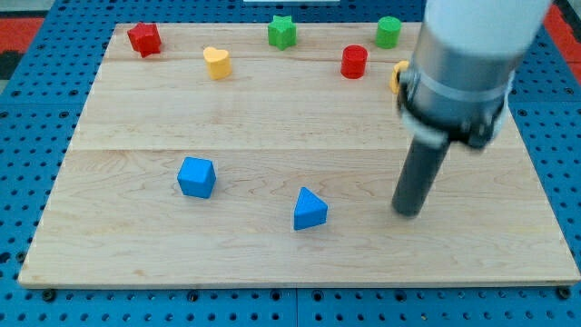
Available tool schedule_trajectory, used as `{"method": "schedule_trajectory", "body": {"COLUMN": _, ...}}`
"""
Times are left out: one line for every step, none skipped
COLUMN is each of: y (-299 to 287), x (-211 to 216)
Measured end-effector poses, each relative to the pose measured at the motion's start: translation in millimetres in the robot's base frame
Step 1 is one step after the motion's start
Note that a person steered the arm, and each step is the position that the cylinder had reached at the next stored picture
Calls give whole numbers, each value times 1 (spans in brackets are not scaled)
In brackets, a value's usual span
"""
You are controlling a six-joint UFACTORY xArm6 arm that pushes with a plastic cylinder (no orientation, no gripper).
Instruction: Move the cube to the left center
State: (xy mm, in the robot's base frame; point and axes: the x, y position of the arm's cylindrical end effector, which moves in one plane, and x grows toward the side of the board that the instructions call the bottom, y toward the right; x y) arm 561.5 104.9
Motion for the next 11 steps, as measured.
{"method": "schedule_trajectory", "body": {"y": -101, "x": 18}}
{"method": "schedule_trajectory", "body": {"y": -180, "x": 20}}
{"method": "schedule_trajectory", "body": {"y": -211, "x": -31}}
{"method": "schedule_trajectory", "body": {"y": -192, "x": -85}}
{"method": "schedule_trajectory", "body": {"y": -243, "x": -126}}
{"method": "schedule_trajectory", "body": {"y": -320, "x": -126}}
{"method": "schedule_trajectory", "body": {"y": -303, "x": -99}}
{"method": "schedule_trajectory", "body": {"y": -341, "x": -107}}
{"method": "schedule_trajectory", "body": {"y": -341, "x": -139}}
{"method": "schedule_trajectory", "body": {"y": -330, "x": -129}}
{"method": "schedule_trajectory", "body": {"y": -292, "x": -131}}
